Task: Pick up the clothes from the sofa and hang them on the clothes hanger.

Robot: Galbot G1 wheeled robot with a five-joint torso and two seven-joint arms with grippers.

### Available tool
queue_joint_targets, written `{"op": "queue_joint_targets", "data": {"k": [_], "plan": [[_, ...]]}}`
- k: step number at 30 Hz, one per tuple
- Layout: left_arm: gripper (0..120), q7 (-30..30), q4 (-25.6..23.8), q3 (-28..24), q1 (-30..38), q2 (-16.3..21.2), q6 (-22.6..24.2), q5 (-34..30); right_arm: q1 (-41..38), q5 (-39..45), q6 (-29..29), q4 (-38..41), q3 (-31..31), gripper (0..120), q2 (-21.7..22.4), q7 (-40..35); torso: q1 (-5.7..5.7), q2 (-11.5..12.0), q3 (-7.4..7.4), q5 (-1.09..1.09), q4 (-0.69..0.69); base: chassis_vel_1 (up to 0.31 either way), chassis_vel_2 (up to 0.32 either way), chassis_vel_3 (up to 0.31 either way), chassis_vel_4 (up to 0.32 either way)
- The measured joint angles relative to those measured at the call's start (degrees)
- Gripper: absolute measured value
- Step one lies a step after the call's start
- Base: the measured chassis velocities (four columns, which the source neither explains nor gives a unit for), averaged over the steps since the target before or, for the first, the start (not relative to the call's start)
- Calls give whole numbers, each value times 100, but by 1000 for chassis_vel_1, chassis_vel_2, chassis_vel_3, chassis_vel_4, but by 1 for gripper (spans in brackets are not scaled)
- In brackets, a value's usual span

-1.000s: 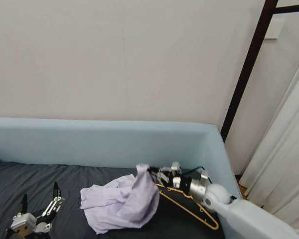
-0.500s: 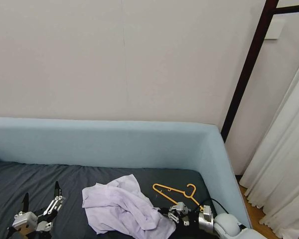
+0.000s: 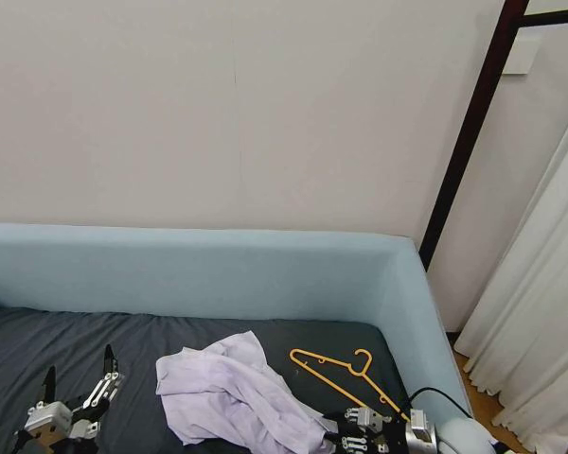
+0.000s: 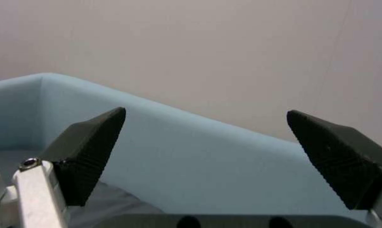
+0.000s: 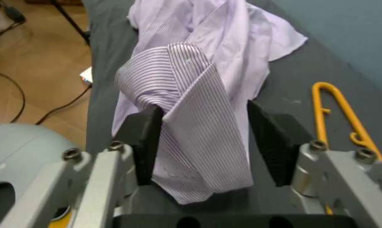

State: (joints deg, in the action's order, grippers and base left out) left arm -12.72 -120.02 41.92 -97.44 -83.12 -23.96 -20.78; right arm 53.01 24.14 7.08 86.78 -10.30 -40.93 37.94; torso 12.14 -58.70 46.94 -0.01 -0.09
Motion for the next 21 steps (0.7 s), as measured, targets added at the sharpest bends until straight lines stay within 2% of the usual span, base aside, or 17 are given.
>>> {"op": "queue_joint_targets", "data": {"k": [3,6,9,13,16,18,20,21], "plan": [[100,-1,20,-4,40,8,2,-8,50,520,-375,502,-44,70,270,-409,0,0,0,0,1,0,0,0,0],[100,-1,37,-15,74,9,17,-9,56,891,-565,734,-132,77,349,-737,0,0,0,0,1,0,0,0,0],[100,-1,59,-29,118,28,52,-18,57,1586,-789,1078,-355,91,392,-1600,0,0,0,0,1,0,0,0,0],[100,-1,77,-25,135,52,66,-45,37,1880,-843,1185,-474,98,382,-2070,0,0,0,0,1,0,0,0,0],[100,-1,94,-11,143,66,67,-65,42,1457,-921,1108,-502,100,363,-2421,1,0,0,0,2,0,0,0,0],[100,-1,104,-9,139,72,65,-75,97,1273,-1136,1120,-536,100,368,-2867,1,0,1,0,1,0,0,0,0],[100,-3,123,-5,135,74,50,-81,163,1499,-1619,1400,-664,100,363,-3975,1,0,1,0,-1,0,0,0,0],[100,-3,123,-5,135,74,50,-81,163,1499,-1619,1400,-664,100,363,-3975,1,0,1,0,-1,0,0,0,0]]}}
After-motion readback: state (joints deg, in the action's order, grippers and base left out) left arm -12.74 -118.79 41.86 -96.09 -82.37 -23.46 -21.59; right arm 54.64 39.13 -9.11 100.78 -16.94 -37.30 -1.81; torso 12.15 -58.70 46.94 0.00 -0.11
